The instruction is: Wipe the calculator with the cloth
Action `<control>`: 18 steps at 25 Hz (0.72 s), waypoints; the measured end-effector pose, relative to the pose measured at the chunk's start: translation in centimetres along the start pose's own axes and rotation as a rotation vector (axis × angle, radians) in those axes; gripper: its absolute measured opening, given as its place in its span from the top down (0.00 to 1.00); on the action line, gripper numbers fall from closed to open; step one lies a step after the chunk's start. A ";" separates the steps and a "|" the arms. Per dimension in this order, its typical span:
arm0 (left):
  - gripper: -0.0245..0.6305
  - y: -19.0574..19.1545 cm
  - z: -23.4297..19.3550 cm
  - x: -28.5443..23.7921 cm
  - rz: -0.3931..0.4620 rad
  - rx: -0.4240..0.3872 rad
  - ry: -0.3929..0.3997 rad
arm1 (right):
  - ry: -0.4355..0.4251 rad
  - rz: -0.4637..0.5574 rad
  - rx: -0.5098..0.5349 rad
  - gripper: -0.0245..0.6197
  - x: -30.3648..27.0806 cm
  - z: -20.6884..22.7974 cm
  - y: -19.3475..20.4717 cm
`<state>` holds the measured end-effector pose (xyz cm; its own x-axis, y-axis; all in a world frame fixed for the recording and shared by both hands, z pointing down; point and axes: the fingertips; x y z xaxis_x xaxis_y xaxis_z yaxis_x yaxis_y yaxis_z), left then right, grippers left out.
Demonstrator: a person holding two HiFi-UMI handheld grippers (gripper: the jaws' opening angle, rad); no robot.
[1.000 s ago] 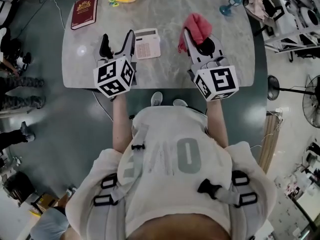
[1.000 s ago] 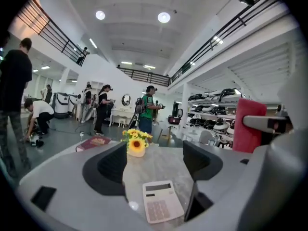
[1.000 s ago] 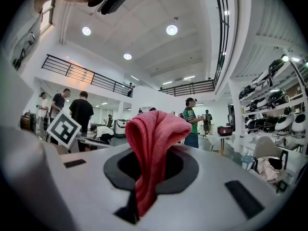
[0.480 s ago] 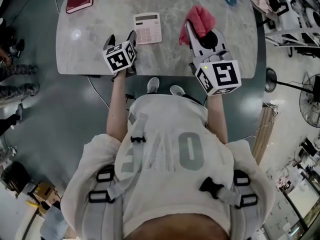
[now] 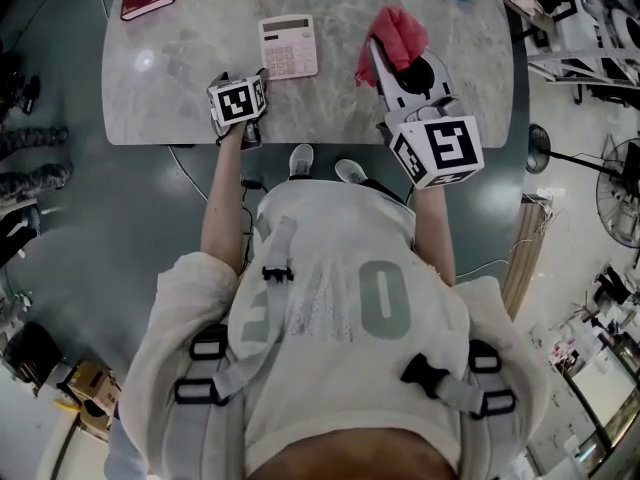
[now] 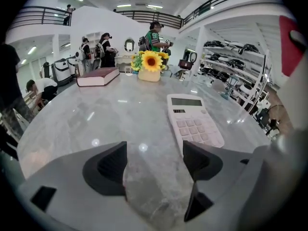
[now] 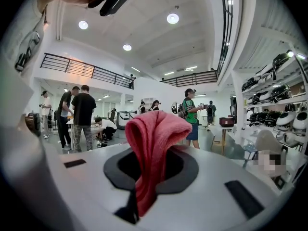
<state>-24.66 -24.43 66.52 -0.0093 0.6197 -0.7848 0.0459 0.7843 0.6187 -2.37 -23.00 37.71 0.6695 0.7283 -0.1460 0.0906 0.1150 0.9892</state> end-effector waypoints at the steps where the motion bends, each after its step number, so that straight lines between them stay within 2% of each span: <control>1: 0.43 0.1 0.1 -0.1 -0.009 0.006 0.008 | 0.002 -0.003 0.000 0.87 0.0 0.2 0.1; 8: 0.37 0.5 -0.3 -0.6 -0.045 0.045 0.062 | -0.004 -0.023 0.010 0.87 -0.5 0.1 0.6; 18: 0.37 0.4 -0.4 -0.7 -0.022 0.055 0.059 | -0.036 -0.048 0.036 0.87 -2.9 0.1 0.2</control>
<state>-25.04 -24.52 67.29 -0.0698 0.6046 -0.7934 0.0996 0.7956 0.5976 -4.22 -25.13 38.38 0.6900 0.6976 -0.1932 0.1495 0.1239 0.9810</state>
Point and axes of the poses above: the fingertips, and each gripper's own axes: x backward along the fingers, z to its right, y out of its underside, and after that the axes turned 5 degrees about -y, right-handed
